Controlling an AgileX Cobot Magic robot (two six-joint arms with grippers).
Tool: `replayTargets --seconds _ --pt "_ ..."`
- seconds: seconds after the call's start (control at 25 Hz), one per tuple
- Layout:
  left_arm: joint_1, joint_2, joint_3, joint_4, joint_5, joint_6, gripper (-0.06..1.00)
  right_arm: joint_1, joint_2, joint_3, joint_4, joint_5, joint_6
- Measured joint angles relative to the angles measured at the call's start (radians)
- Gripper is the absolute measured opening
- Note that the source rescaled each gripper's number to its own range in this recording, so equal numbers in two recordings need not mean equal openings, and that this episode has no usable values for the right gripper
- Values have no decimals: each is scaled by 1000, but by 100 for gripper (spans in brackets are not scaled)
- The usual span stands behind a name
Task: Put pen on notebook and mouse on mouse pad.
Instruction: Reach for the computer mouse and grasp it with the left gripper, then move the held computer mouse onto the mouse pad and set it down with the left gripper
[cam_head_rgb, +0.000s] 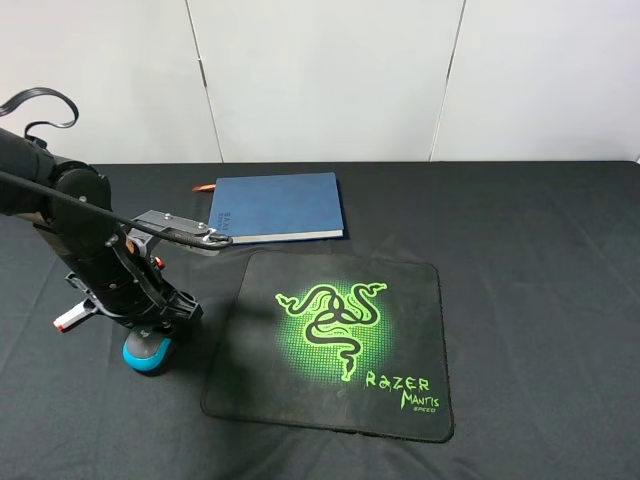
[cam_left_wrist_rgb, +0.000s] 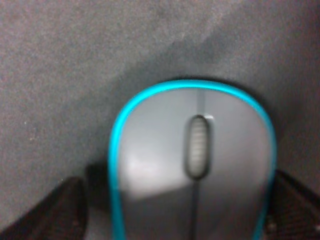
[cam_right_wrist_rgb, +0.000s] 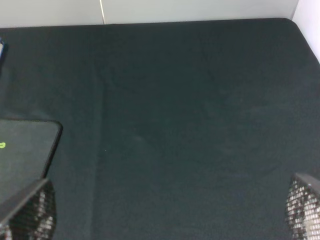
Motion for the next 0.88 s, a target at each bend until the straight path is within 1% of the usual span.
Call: replayTargets --seconds 0.04,0.08,0.44,0.68,0.88 --pt "0 0 0 -1 0 0 51 0 0 0 0 0 0" --pt "0 0 0 -1 0 0 50 0 0 0 0 0 0" --pt "0 0 -2 -1 9 0 50 0 0 0 0 -1 0" --pt "0 -38 -63 0 144 0 50 0 0 0 0 -1 0" --pt "0 -125 -132 -12 221 0 50 0 0 0 0 -1 0"
